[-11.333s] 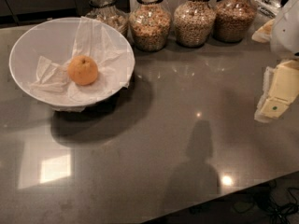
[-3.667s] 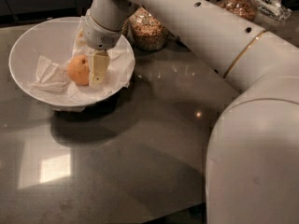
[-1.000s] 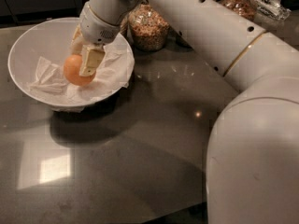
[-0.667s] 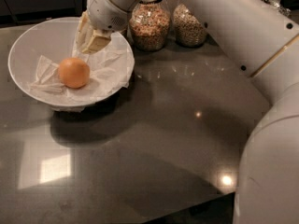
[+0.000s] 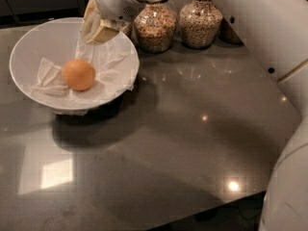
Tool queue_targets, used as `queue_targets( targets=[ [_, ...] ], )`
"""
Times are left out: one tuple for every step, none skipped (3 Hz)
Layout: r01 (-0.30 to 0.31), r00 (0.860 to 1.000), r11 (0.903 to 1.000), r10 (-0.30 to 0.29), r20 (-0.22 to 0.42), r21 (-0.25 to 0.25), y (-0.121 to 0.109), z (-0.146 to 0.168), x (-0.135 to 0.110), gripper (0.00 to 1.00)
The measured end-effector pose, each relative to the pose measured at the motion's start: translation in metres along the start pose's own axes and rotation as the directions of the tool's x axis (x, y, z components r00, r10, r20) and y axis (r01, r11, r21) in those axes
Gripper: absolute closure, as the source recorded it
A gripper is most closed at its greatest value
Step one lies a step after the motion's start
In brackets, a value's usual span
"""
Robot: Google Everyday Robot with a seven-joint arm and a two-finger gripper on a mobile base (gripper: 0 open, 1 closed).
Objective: Pick orange from white bowl
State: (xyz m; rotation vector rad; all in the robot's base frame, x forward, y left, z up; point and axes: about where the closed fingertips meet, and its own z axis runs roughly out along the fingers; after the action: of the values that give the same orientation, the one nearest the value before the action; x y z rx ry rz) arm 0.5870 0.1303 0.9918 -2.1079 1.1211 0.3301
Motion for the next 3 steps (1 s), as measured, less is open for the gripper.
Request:
queue_targets(
  targets=[
    [-0.021,1.0,0.9996,0.021,0.006,-0.018,0.006,0.016,0.006,0.58],
    [-0.058,0.998,0.9957,0.06,0.022,-0.072,0.012,0.057,0.018,0.61],
    [-0.078,0.997,0.99,0.08,0.018,-0.117,0.013,0.084,0.025,0.5]
  ],
)
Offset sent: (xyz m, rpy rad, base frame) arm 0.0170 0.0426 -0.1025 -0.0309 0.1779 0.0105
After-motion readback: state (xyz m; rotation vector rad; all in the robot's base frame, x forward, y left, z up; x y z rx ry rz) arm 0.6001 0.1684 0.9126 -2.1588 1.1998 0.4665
